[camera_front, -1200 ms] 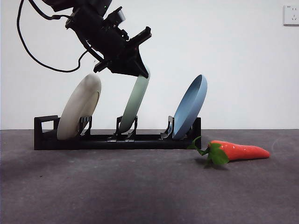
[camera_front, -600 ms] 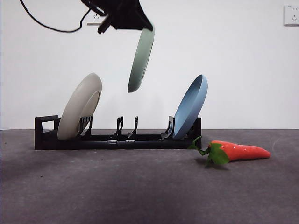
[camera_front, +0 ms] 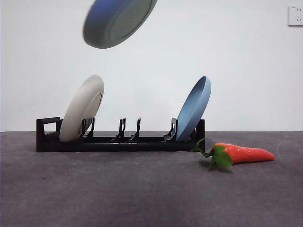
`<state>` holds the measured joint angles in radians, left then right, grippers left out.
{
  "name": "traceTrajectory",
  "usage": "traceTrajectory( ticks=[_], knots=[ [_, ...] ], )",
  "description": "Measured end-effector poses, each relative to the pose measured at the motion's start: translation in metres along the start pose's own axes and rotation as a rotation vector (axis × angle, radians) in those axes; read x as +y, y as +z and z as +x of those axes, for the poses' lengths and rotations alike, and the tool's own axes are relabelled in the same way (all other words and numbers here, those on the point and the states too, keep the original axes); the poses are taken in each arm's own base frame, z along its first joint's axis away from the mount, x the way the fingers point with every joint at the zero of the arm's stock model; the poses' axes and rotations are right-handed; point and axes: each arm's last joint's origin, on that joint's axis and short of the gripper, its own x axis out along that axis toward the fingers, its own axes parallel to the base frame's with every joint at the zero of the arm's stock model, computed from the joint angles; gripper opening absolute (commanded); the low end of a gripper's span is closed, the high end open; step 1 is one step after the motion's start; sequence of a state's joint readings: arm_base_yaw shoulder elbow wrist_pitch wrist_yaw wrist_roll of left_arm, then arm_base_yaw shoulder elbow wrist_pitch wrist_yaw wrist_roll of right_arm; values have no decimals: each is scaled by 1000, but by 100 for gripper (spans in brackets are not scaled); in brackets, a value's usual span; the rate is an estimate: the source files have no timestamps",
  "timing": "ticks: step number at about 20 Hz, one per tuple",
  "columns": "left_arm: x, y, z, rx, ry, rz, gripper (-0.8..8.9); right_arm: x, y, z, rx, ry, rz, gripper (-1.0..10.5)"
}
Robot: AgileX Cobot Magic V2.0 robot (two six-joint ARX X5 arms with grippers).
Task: Take the green plate from the plate rack,put the plate on the table,take the carrot from the table,put the carrot in the plate
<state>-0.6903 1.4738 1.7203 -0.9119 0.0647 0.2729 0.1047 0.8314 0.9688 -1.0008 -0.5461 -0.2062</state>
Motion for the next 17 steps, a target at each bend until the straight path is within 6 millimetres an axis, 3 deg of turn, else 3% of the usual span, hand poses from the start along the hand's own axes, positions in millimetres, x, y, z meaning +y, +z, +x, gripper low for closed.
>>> traceTrajectory(
  ticks=[5,9,12,15,17],
  knots=[
    [-28,-18,18,186,54,108,-5,0,1,0,-8,-2,-5,563],
    [-64,-60,65,308,59,200,-6,-1,4,1,-28,-6,-17,563],
    [-92,-102,99,342,112,290,-6,-1,4,1,-26,-5,-16,563],
    [-108,-138,123,353,82,365,-6,-2,4,1,-25,-5,-16,562],
    [-115,-150,134,348,74,396,-6,-2,4,2,-23,-4,-15,563]
  ],
)
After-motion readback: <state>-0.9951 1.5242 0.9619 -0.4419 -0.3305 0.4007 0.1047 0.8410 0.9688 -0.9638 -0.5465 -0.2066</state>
